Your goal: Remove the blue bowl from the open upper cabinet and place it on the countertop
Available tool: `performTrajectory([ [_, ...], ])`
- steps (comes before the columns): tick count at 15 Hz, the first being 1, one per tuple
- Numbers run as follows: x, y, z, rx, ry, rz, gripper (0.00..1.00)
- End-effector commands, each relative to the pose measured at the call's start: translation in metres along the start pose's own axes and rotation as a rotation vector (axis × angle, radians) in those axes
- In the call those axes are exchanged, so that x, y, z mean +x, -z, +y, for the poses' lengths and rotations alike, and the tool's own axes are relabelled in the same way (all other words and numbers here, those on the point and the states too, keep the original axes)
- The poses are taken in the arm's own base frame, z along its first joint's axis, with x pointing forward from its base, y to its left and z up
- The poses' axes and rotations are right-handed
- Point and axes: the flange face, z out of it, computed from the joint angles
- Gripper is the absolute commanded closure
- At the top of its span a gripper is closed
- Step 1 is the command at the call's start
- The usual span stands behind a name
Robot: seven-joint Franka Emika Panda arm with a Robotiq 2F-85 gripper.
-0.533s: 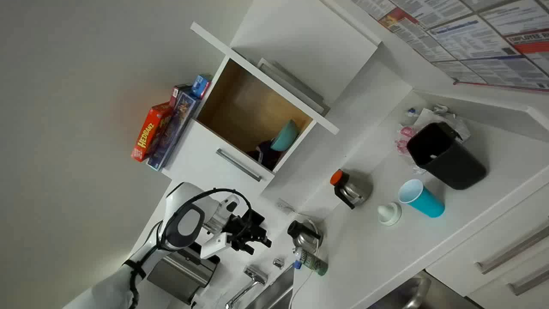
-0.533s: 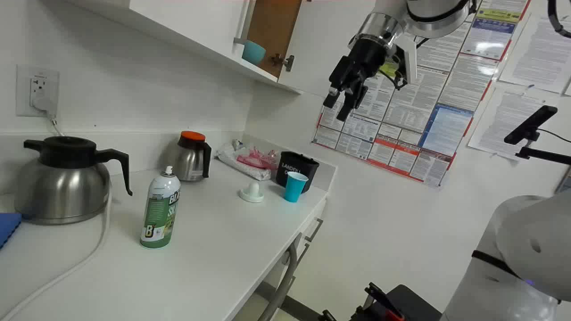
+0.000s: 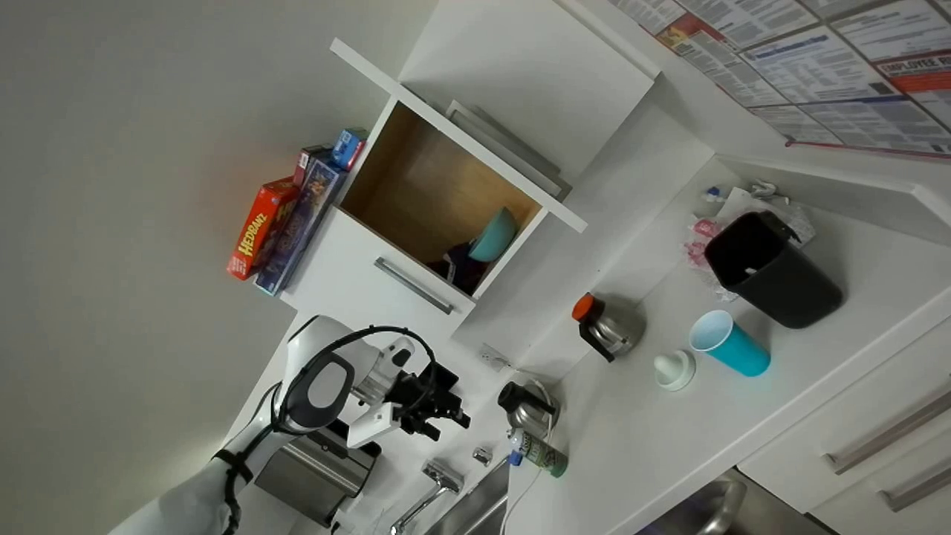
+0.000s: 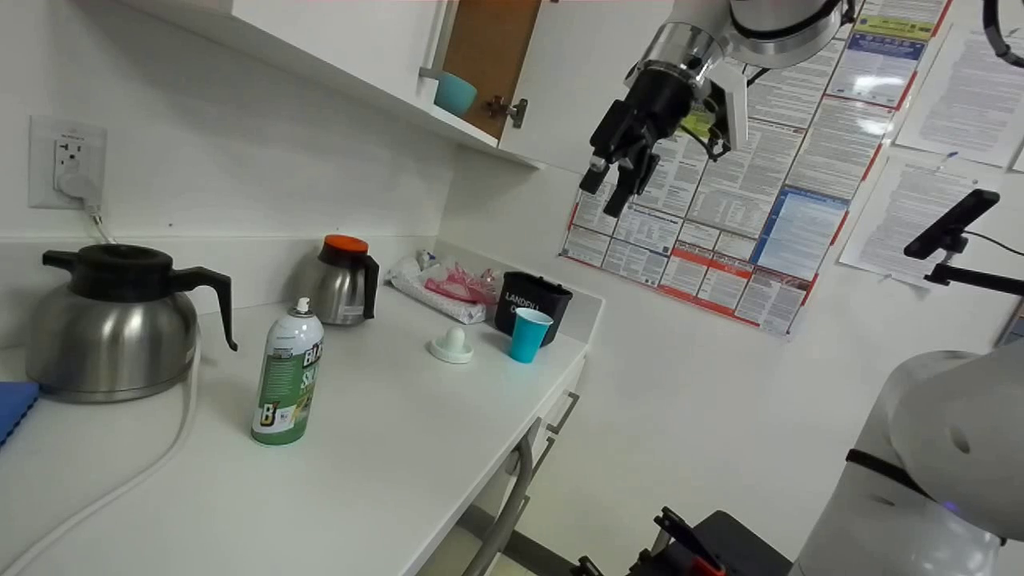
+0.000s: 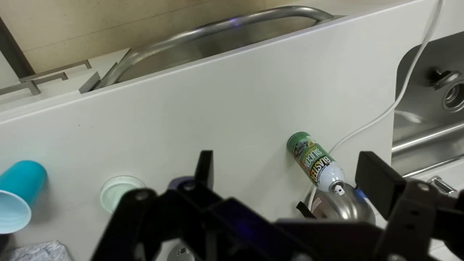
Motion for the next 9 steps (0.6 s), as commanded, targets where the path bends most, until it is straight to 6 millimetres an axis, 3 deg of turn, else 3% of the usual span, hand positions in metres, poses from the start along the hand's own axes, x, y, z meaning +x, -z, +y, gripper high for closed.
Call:
performTrajectory([
  [1,0.018,0.002,-0.002,-0.024,-0.027,0.066,0.0],
  [5,0.066,0.015,0.0,-0.039,-0.137,0.281,0.0],
  [9,0.115,0.052,0.004,-0.027,-0.284,0.476,0.0],
])
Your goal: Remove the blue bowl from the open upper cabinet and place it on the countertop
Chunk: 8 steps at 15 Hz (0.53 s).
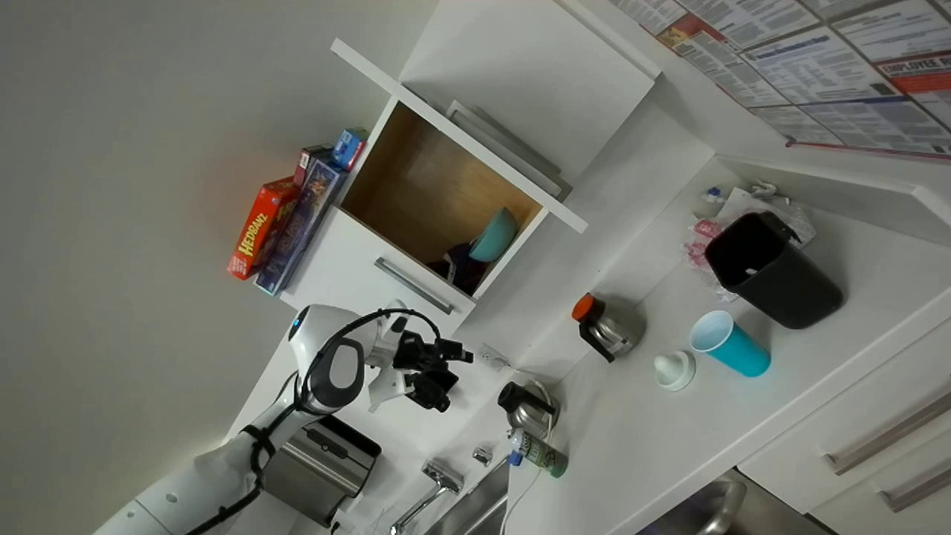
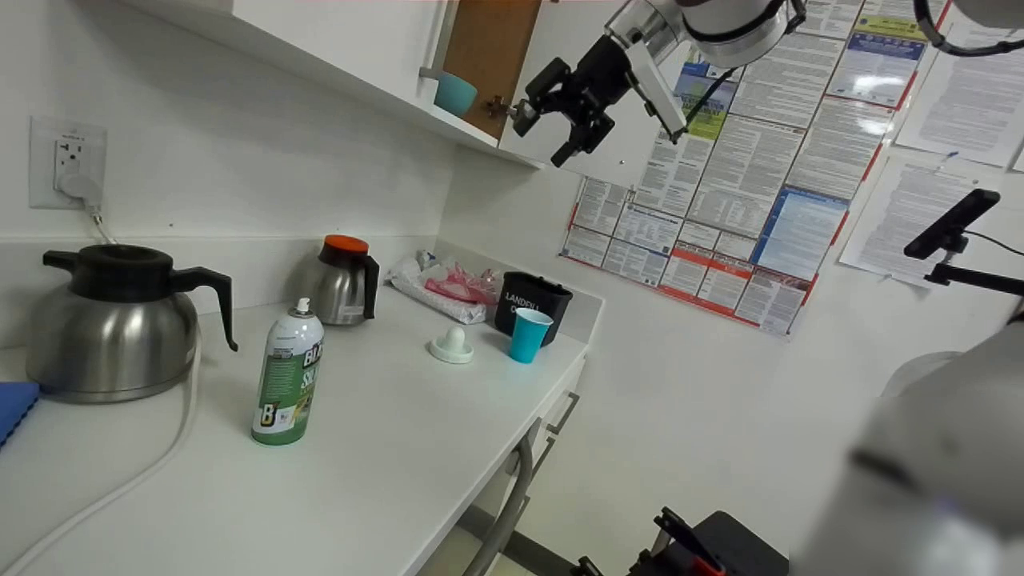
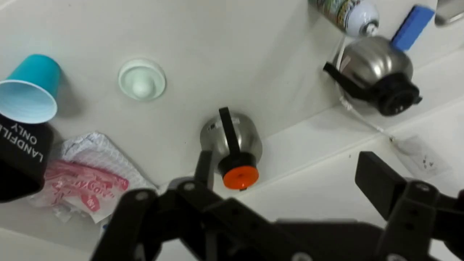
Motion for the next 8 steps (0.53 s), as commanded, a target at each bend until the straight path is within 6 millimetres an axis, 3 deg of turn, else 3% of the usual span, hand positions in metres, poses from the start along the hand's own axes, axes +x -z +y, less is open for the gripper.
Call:
performTrajectory([
  [1,0.057,0.017,-0.005,0.014,-0.148,0.137,0.0],
  [4,0.096,0.039,-0.006,0.035,-0.282,0.24,0.0],
  [7,0.125,0.046,-0.004,0.051,-0.425,0.325,0.0],
  [8,0.103,0.047,-0.003,0.041,-0.345,0.277,0.0],
])
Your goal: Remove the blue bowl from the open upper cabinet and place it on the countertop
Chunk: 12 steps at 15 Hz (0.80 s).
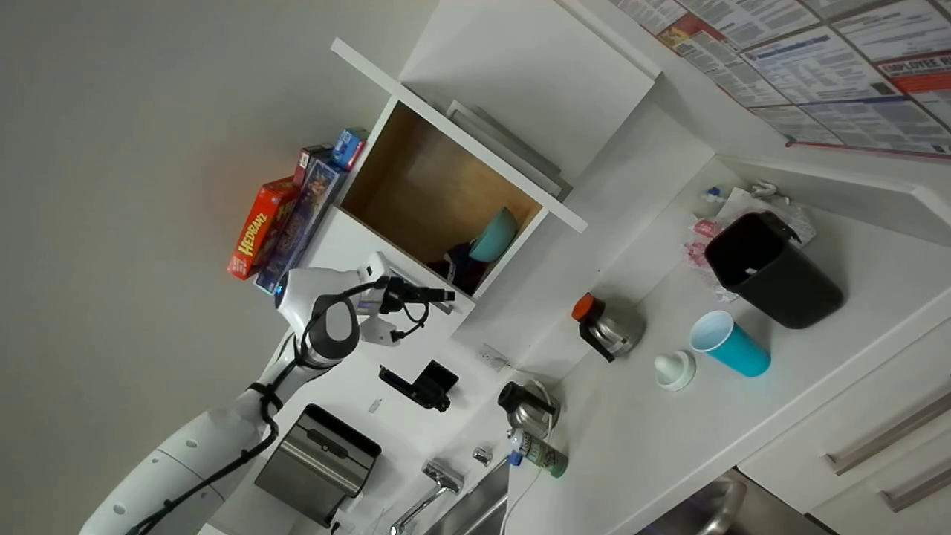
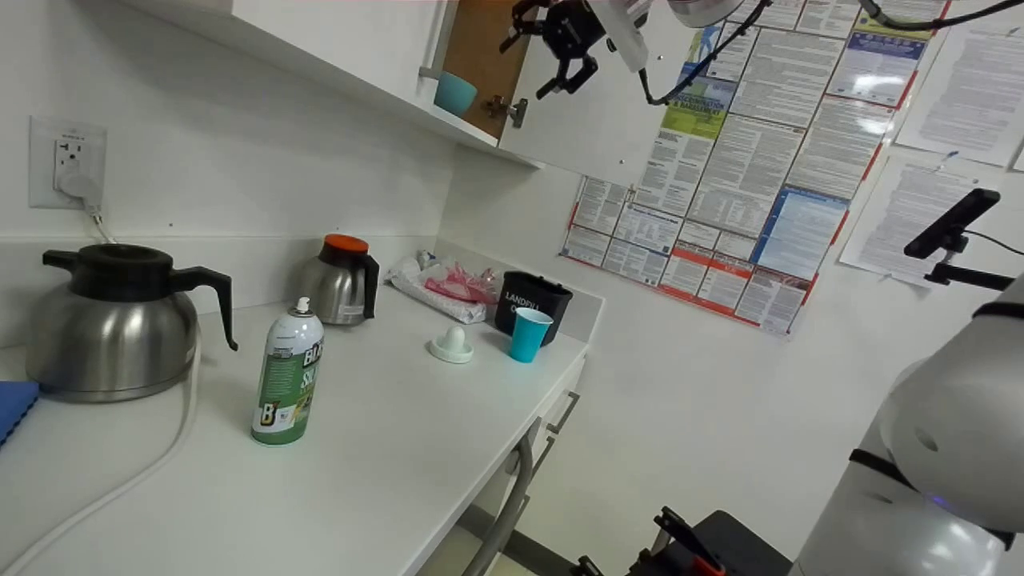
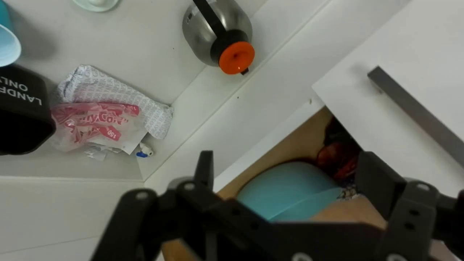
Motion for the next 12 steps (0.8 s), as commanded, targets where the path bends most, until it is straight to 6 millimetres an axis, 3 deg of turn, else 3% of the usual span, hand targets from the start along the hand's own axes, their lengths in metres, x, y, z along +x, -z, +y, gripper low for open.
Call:
performTrajectory([
  [1,0.004,-0.001,-0.002,0.001,-0.005,0.004,0.0],
  [6,0.003,-0.005,0.0,-0.003,-0.003,-0.003,0.0],
  [12,0.027,-0.04,-0.006,-0.014,-0.211,0.249,0.0],
])
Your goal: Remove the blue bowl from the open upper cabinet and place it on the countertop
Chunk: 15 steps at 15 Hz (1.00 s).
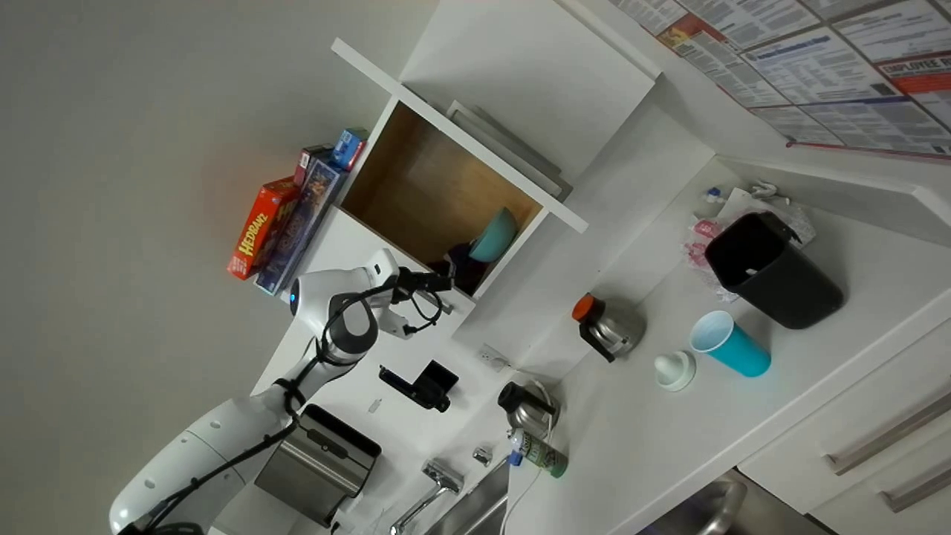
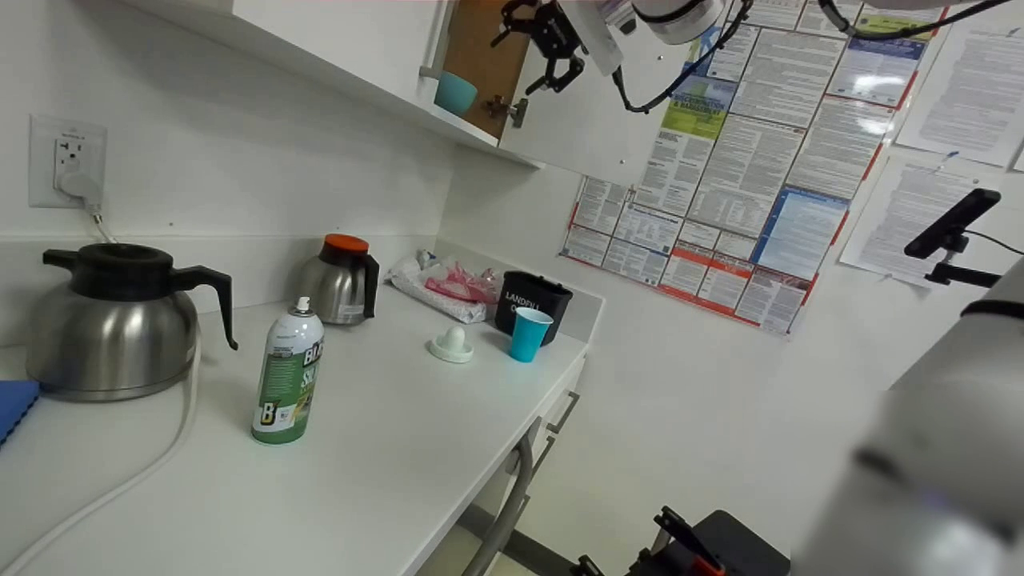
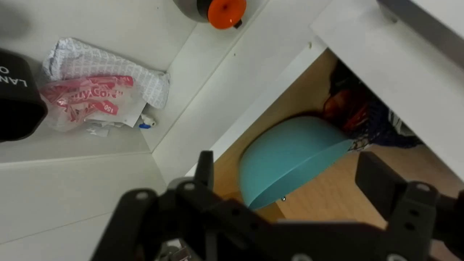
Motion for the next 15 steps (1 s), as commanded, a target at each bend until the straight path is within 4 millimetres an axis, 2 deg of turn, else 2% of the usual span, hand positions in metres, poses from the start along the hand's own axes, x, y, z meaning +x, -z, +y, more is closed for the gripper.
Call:
performTrajectory([
  [1,0.015,-0.028,0.004,-0.056,-0.123,0.115,0.0],
  [3,0.021,-0.039,0.008,-0.117,-0.192,0.147,0.0],
  [5,0.023,-0.048,-0.002,-0.145,-0.257,0.17,0.0],
  [11,0.047,-0.044,-0.046,-0.143,-0.4,0.153,0.0],
  [15,0.064,-0.047,-0.059,-0.235,-0.415,0.105,0.0],
])
